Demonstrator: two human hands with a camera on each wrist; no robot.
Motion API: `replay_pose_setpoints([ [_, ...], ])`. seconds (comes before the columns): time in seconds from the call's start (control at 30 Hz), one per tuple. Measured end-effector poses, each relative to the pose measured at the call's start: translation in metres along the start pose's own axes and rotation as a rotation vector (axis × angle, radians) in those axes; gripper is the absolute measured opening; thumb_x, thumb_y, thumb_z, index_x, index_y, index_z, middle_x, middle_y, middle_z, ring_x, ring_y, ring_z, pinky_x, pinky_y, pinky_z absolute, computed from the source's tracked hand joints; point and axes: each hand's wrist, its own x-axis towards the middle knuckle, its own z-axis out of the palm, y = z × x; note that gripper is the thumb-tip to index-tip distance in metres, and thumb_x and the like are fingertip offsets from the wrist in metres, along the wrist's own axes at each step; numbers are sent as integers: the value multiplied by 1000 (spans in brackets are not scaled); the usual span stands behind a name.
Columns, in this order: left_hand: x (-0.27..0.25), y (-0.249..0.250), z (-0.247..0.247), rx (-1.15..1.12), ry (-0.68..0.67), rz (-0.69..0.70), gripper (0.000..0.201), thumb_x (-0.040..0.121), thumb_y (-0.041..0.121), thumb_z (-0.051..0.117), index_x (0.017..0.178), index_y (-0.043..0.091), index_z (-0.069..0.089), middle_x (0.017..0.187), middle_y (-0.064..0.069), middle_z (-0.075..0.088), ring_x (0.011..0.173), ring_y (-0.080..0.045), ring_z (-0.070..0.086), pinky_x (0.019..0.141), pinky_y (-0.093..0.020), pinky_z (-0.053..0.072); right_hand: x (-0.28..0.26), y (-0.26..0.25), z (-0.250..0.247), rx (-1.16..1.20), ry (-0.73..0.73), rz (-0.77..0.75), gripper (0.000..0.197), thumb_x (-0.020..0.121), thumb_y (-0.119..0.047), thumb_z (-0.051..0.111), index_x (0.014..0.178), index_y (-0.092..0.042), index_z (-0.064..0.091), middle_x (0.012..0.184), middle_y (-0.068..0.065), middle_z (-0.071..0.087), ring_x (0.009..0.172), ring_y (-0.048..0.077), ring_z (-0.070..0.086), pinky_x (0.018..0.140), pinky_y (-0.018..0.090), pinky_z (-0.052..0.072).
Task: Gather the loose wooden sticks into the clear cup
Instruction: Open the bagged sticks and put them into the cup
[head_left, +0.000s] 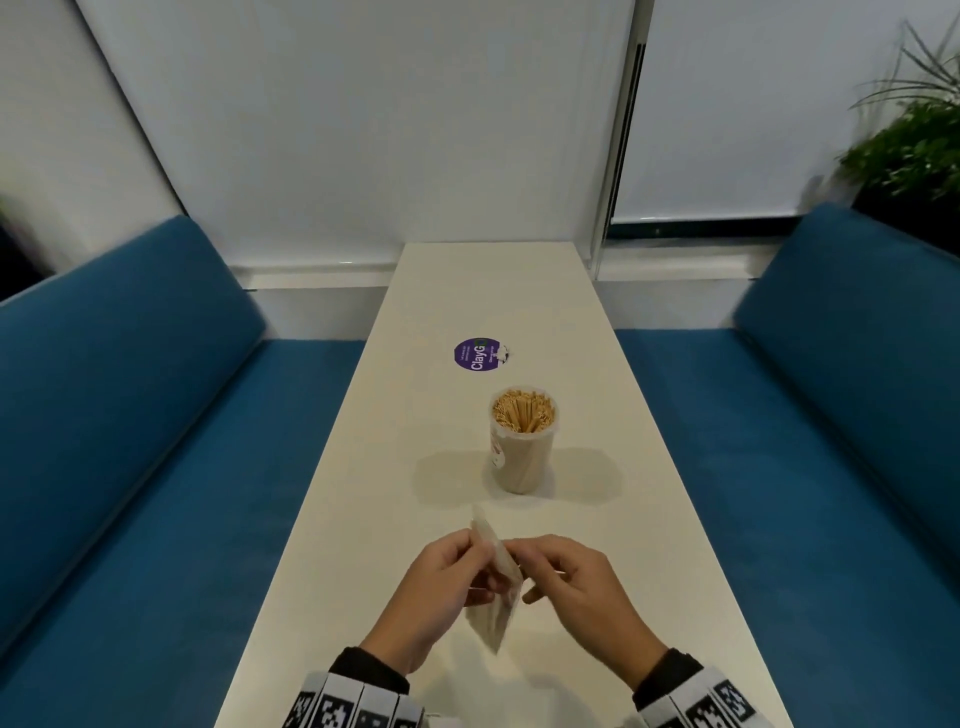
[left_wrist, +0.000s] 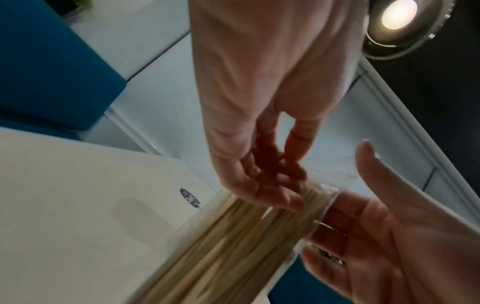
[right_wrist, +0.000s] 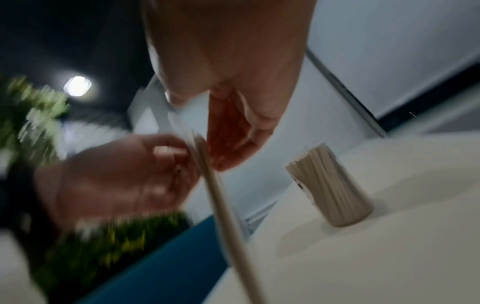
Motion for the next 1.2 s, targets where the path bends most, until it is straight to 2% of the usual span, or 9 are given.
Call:
replay_pose_setpoints([
  [0.2,-3,-5,2,248,17,94,23,95,21,49,88,8,67,84,-2,72,81,-11,69,78,-20,56,2,-16,-5,-9,-10,112,9,80,-26,71,84,-18,72,80,-2,73,73,10,69,60,22,56],
  [0.57,-4,-9,7,343,72,97,26,92,22,52,74,3,55,84,-7,72,82,-16,70,85,-41,55,0,-15,4,-127,80,150,10,86,-15,61,78,-12,62,75,1,67,67,14,67,57,21,54],
  [0.7,-6,-12,3,320,108,75,28,90,20,52,63,14,48,85,-5,73,83,-15,71,86,-42,55,4,-12,-9,-63,233,192,11,86,-8,60,75,-10,59,76,3,66,63,16,67,59,32,59],
  [0.77,-7,-15,0,327,115,78,27,89,22,52,63,16,50,87,1,72,86,-16,68,83,-35,54,4,-13,-11,-49,238,204,11,87,-7,59,76,-9,58,78,5,67,67,19,68,60,31,59],
  [0.83,-7,-16,0,359,117,118,22,89,26,56,69,17,51,92,5,63,86,-9,62,75,-16,49,3,-16,-10,-4,232,212,9,88,-7,58,79,-7,57,81,10,68,70,19,69,58,28,58],
  [0.9,-7,-17,-2,415,111,159,21,82,37,66,82,23,50,100,9,52,93,-3,54,75,-12,43,4,-19,-9,66,209,225,8,89,-6,57,82,-2,56,82,12,69,70,19,71,57,26,56],
  [1.07,1,-34,-9,663,-17,155,90,54,62,77,124,47,23,126,28,29,119,-1,34,101,-21,32,4,-27,-13,230,127,252,11,92,-5,53,87,5,54,84,16,71,72,24,71,58,30,56],
  [1.13,5,-39,-3,660,-30,223,87,52,62,77,120,54,24,126,31,37,119,1,39,103,-26,35,3,-30,-13,302,88,268,10,93,-4,51,86,3,54,84,17,72,69,24,69,58,29,55],
  [1.2,9,-42,2,544,-37,237,65,60,53,77,113,50,40,116,24,56,108,1,53,95,-29,46,2,-34,-13,365,60,280,9,93,-2,50,86,2,55,82,17,72,64,22,66,58,28,54],
])
